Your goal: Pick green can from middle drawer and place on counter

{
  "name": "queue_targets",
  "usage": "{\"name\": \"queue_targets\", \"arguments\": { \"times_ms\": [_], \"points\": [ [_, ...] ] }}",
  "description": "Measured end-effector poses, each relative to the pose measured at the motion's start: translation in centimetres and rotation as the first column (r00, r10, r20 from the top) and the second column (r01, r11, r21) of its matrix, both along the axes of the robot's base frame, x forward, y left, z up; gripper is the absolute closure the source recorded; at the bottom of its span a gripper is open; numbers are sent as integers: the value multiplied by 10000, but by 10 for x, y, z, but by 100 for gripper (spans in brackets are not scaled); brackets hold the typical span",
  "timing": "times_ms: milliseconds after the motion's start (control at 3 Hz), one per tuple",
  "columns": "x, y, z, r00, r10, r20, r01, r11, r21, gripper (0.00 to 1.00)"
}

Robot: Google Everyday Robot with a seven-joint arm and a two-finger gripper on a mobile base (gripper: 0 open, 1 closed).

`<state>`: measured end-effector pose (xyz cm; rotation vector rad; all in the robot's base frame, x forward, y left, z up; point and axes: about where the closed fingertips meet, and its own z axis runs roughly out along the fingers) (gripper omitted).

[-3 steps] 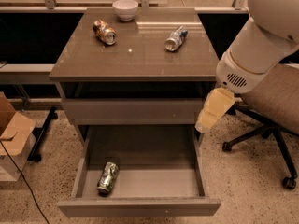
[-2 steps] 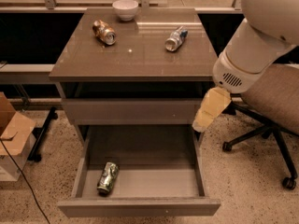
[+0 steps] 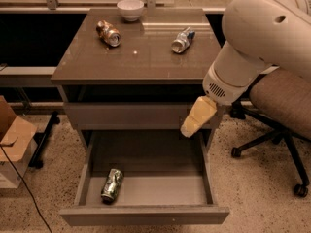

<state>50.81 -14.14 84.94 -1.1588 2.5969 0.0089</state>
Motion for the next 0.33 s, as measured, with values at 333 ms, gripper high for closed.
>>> {"name": "queue_targets", "arguments": {
  "times_ms": [333],
  "points": [
    [0,0,0,10000,0,0,0,10000,0,0]
  ]
}}
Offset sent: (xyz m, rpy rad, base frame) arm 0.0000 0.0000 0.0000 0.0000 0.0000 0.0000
